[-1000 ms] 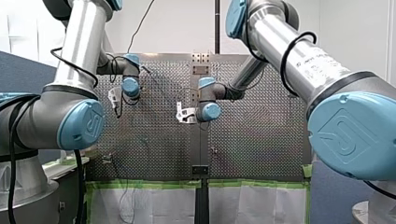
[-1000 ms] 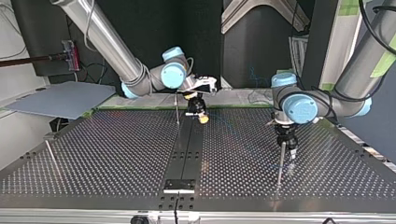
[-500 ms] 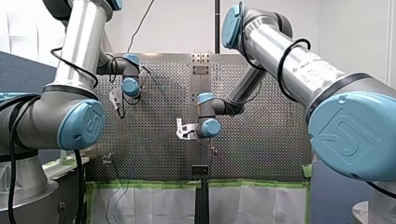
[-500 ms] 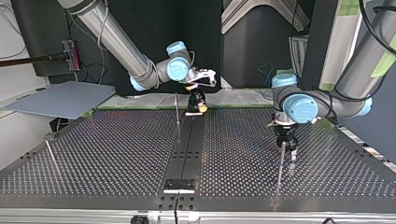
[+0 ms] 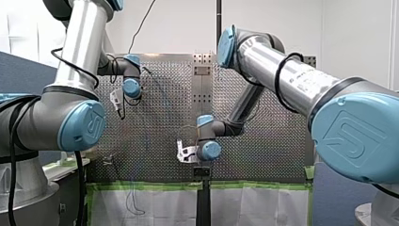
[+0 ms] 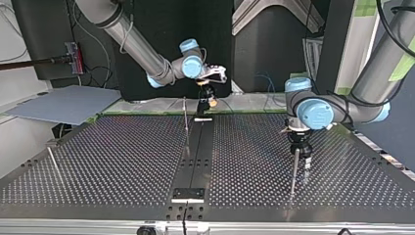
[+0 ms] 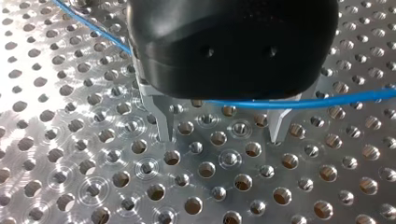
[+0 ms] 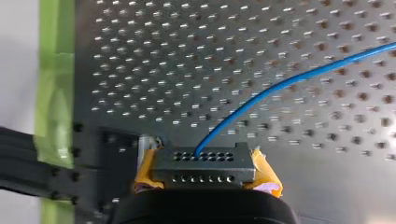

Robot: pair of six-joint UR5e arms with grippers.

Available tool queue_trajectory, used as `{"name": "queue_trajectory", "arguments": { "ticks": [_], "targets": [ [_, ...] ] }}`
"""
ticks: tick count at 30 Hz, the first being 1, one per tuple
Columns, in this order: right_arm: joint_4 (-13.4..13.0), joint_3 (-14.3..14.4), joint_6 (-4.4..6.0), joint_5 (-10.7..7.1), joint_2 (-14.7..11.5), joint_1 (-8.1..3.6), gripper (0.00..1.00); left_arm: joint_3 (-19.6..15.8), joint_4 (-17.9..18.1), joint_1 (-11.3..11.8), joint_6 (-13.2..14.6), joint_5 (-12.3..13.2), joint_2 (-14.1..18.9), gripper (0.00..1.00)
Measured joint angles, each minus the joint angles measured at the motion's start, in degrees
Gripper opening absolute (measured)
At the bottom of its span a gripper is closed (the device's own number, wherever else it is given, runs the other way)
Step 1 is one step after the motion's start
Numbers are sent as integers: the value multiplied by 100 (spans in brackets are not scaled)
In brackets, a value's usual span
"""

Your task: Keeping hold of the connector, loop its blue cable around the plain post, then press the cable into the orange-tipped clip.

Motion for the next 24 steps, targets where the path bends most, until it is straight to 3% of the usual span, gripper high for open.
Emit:
{"name": "queue_trajectory", "arguments": {
  "ticks": [5, 10, 16, 24],
  "targets": [
    [-181, 79, 1, 94, 326, -15, 0, 0, 4, -13, 14, -1, -1, 100],
    [-464, 348, 112, 223, 641, -79, 0, 0, -5, -16, 36, -16, 0, 100],
    [-805, 506, 141, 338, 960, -103, 0, 0, -2, -16, 72, -88, 0, 100],
    [-1247, 734, 149, 480, 1058, -206, 0, 0, 5, 6, 76, -99, 0, 100]
  ]
}}
